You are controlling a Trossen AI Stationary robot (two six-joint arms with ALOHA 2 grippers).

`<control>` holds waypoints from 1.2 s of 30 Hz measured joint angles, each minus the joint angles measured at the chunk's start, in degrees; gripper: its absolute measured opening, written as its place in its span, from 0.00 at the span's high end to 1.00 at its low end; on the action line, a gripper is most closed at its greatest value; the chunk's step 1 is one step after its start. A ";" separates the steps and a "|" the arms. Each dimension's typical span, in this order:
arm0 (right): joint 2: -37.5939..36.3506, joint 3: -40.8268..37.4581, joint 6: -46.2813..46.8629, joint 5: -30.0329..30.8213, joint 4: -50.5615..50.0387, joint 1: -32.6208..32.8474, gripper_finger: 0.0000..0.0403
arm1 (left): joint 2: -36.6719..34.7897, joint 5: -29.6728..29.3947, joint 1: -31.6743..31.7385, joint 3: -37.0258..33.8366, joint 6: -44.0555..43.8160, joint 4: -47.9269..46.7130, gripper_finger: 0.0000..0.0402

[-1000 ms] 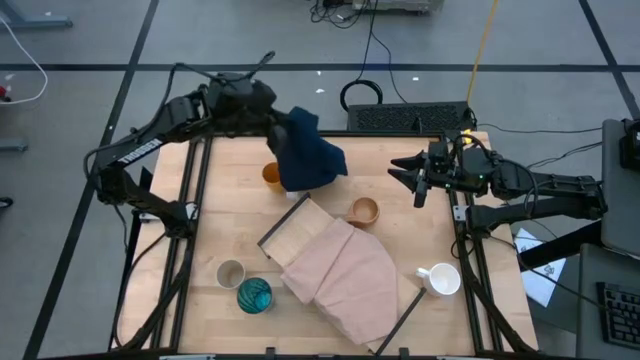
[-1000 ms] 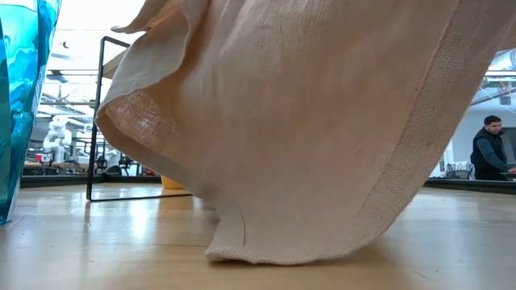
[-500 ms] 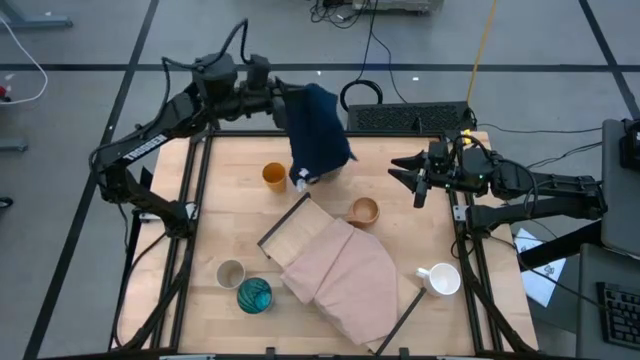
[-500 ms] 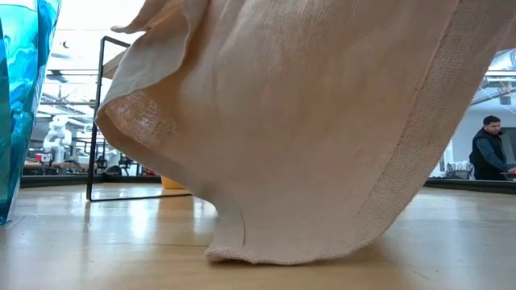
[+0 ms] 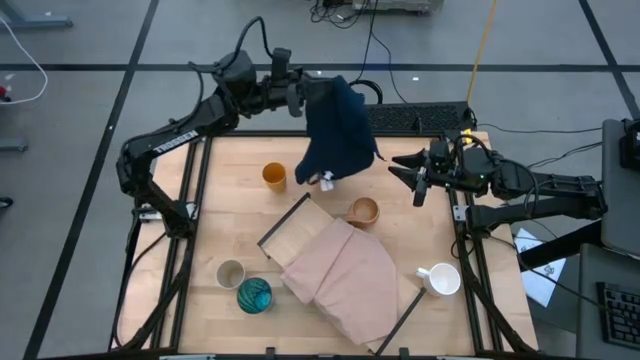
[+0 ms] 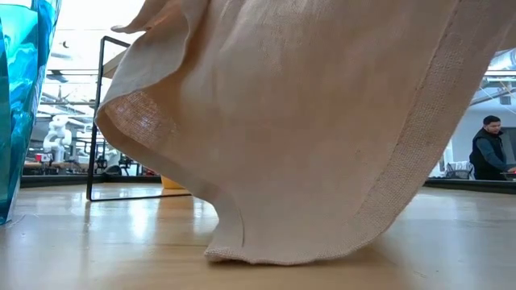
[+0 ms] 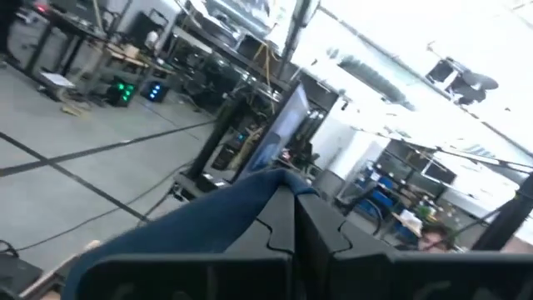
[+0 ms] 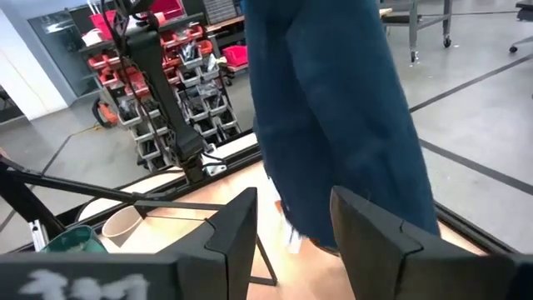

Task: Stack small to large cups/mugs on shelf
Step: Move the blue napkin to the top right of the table

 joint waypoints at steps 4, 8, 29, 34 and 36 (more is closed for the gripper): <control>-0.64 -0.03 -2.88 2.82 4.16 -0.38 0.63 | 0.18 1.18 -0.26 0.02 -0.09 -2.67 1.00; -1.99 -0.03 -6.85 9.28 6.50 -2.72 0.59 | 0.39 1.08 -0.97 0.00 0.17 -3.84 1.00; 14.19 2.88 3.11 -11.15 20.53 -7.93 0.38 | 2.64 0.04 -4.47 0.02 -1.68 -0.89 1.00; 15.37 3.99 1.68 -11.23 20.40 -7.93 0.40 | 2.86 0.14 -4.79 0.00 -1.84 -1.28 1.00; 15.34 4.11 1.51 -11.21 20.53 -7.96 0.43 | 2.81 0.16 -4.75 0.02 -2.39 -1.15 1.00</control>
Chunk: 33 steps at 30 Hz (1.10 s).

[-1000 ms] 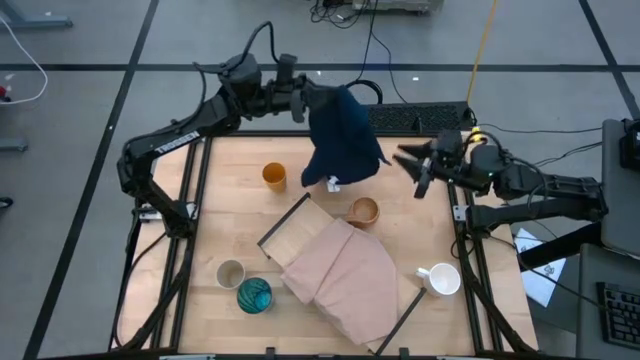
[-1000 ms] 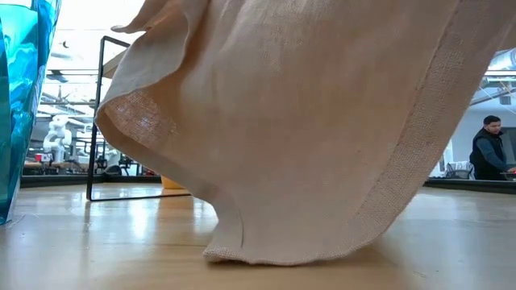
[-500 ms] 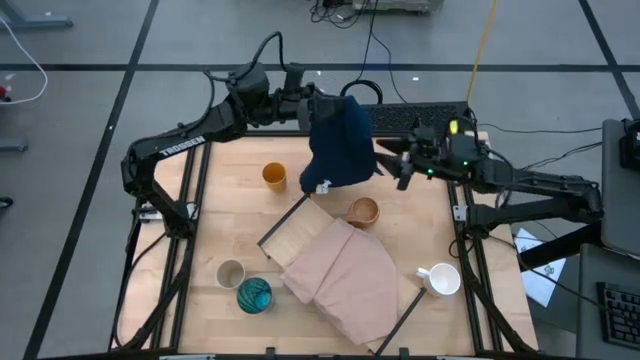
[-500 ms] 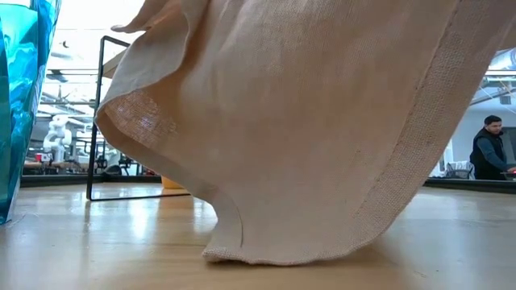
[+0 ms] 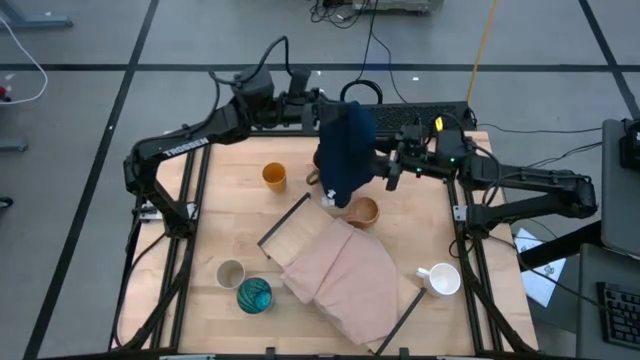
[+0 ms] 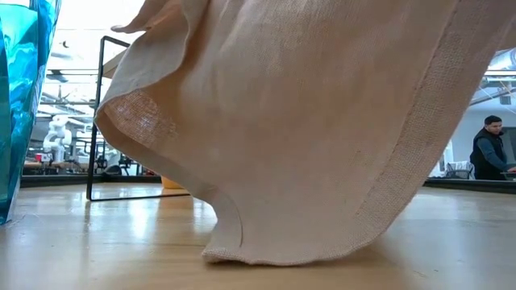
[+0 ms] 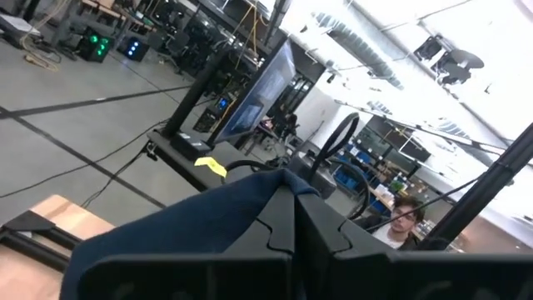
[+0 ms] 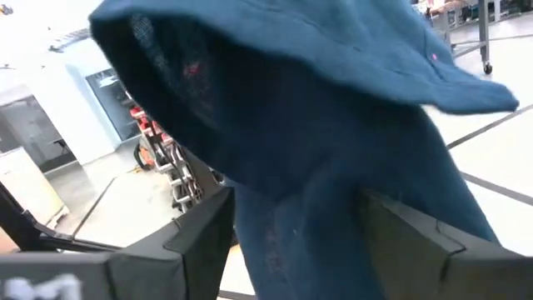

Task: Stack small to large cups/mugs on shelf
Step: Move the blue napkin to the top right of the table

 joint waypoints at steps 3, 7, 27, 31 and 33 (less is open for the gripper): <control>-0.02 0.01 -1.61 0.27 -0.03 -0.39 0.47 | -0.02 0.30 -0.23 -0.02 0.03 -0.01 1.00; -0.37 0.01 -2.08 2.56 0.25 -0.99 0.49 | -0.02 0.51 -0.46 -0.01 -0.66 0.01 1.00; 2.01 0.01 -0.22 1.54 5.63 -1.95 0.49 | -0.04 1.00 -2.42 -0.01 -2.30 0.49 1.00; 2.01 0.01 1.33 0.93 5.07 -2.12 0.62 | -0.04 1.08 -2.49 -0.02 -2.29 0.47 1.00; 2.03 0.01 1.35 -0.59 5.29 -2.11 0.74 | -0.04 1.04 -2.38 0.00 -2.51 0.49 1.00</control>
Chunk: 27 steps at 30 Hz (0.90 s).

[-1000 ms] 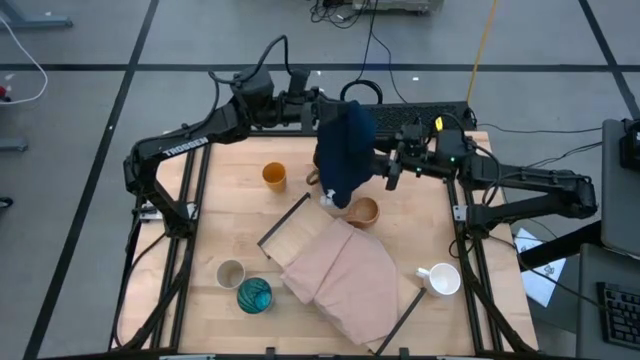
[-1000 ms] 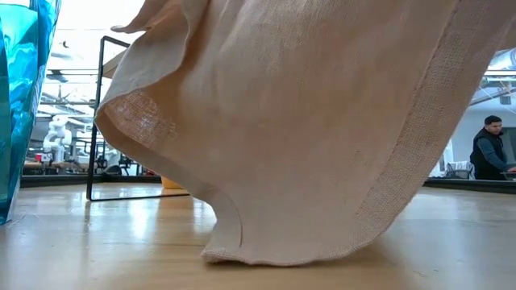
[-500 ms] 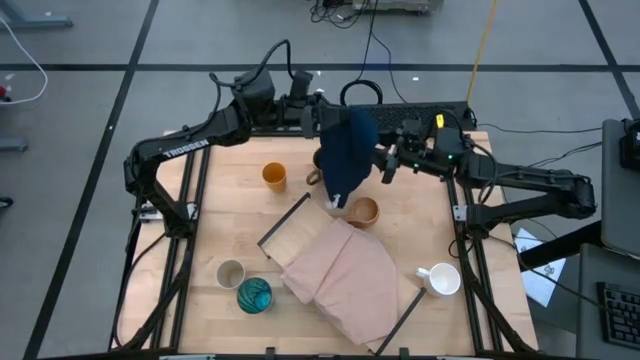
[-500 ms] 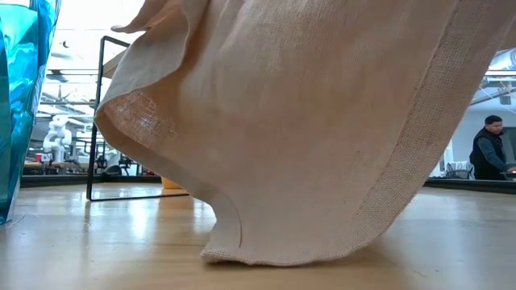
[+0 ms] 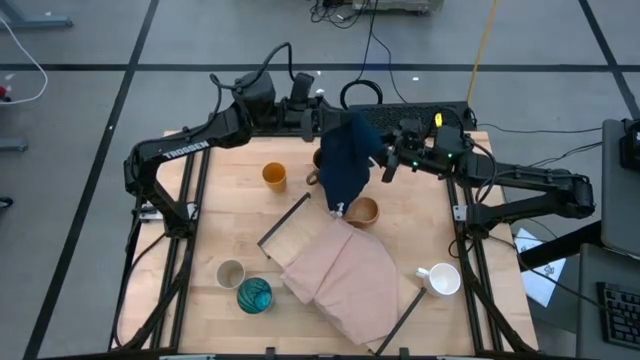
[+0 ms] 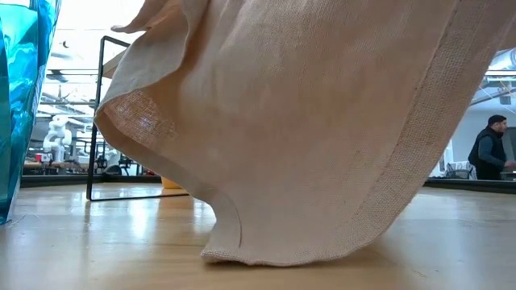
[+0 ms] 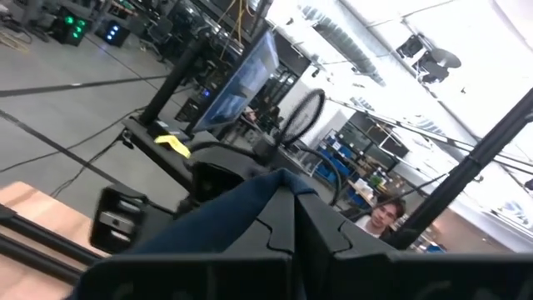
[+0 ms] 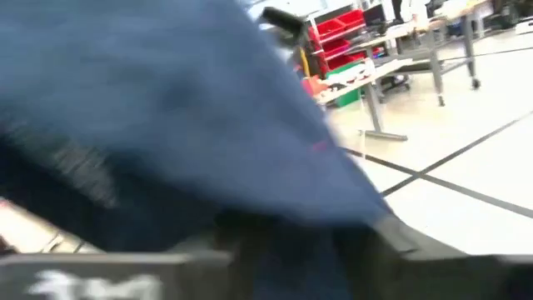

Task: Stack small to large cups/mugs on shelf
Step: Move the blue napkin to the top right of the table

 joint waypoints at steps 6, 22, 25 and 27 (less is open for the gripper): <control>0.00 0.00 -0.23 -2.42 -0.20 0.02 0.99 | 0.00 0.44 -0.14 0.00 -0.50 0.00 1.00; -11.20 -0.02 -4.74 1.16 -13.82 -6.25 1.00 | -2.31 0.60 1.07 -0.04 -0.08 1.49 0.78; -12.52 -0.02 -4.90 1.19 -15.19 -7.57 1.00 | -2.40 0.61 1.48 0.00 -0.70 3.08 0.68; -13.05 -0.02 -5.25 1.13 -15.06 -8.52 1.00 | -2.38 0.68 1.84 0.00 -1.97 4.83 0.62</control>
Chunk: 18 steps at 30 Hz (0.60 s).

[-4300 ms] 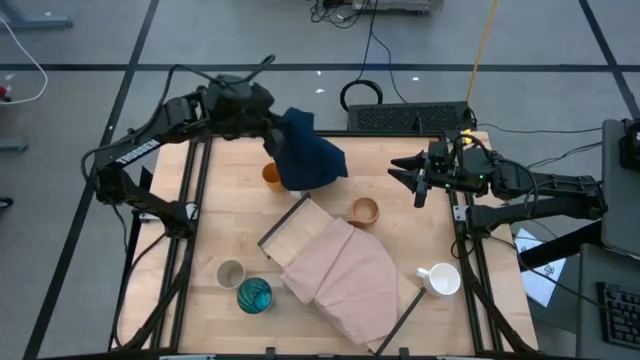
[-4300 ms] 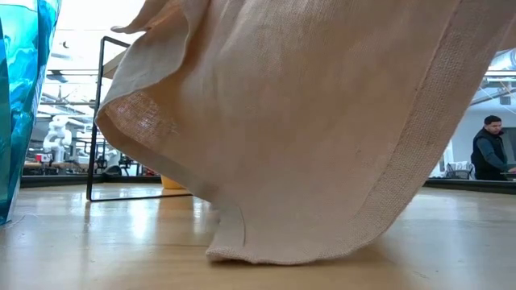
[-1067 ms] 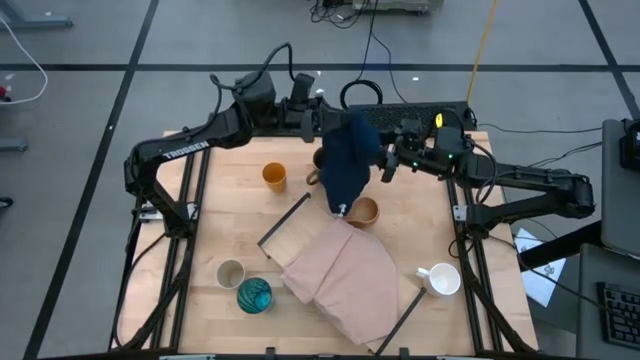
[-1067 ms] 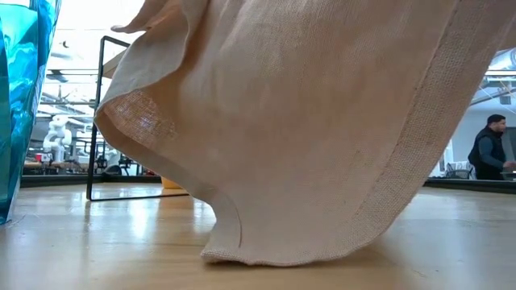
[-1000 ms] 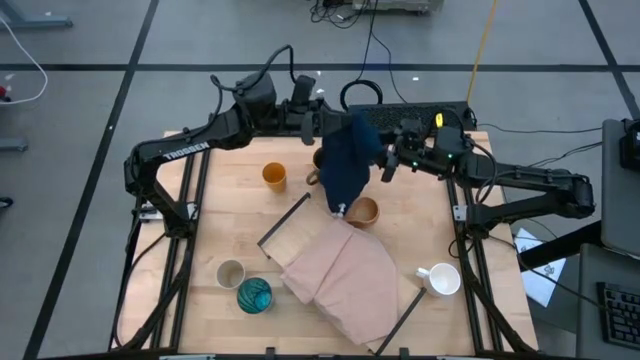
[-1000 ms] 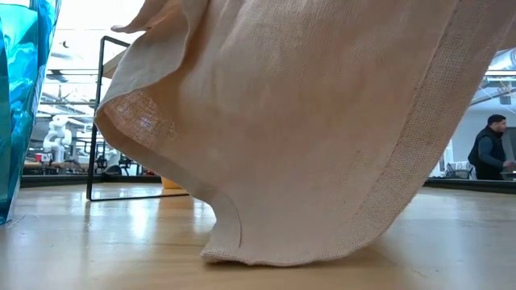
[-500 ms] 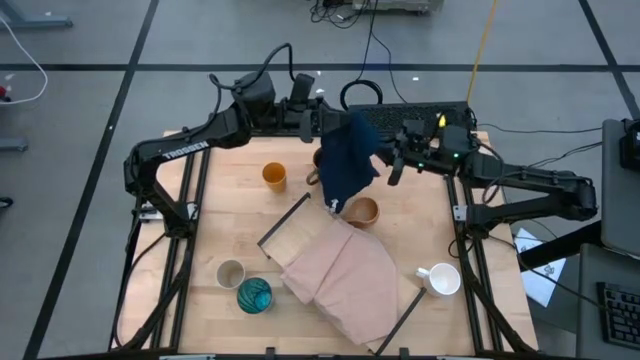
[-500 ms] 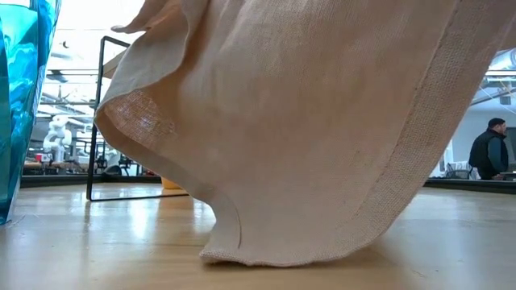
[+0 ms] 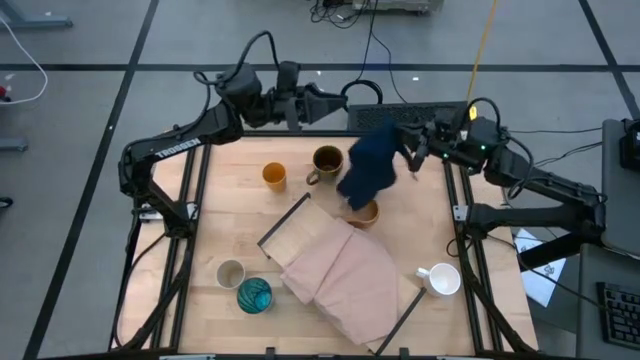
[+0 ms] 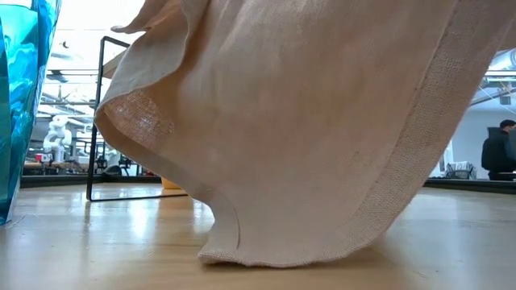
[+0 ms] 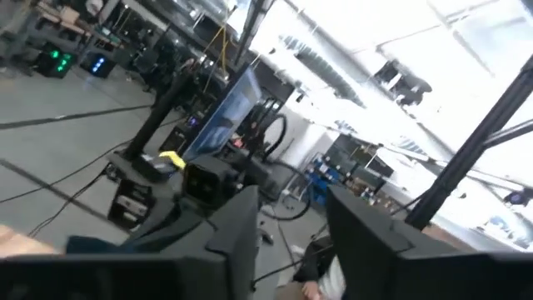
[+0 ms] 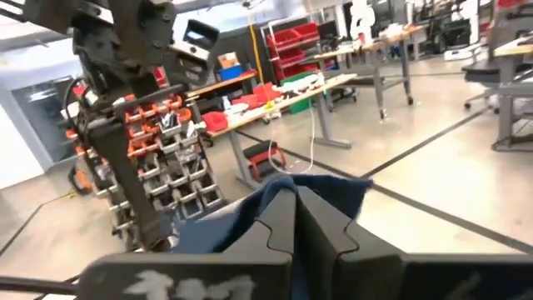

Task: Stack small to large cups/mugs on shelf
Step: Move the blue napkin to the top right of the table

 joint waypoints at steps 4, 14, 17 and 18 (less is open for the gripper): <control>-0.57 0.00 -0.54 0.09 0.18 -2.26 1.00 | -0.62 -0.01 -0.02 0.01 -0.90 0.83 0.51; -0.66 -0.02 -6.13 3.04 -3.69 -8.41 1.00 | -1.13 1.72 -0.13 0.00 -3.94 0.67 0.42; -0.80 -0.04 -7.49 3.10 -8.53 -10.78 1.00 | -1.07 2.01 -0.13 0.00 -3.44 0.05 0.42; -0.87 -0.04 -7.92 3.36 -9.92 -11.43 1.00 | -1.07 2.10 -0.13 0.00 -3.34 0.09 0.42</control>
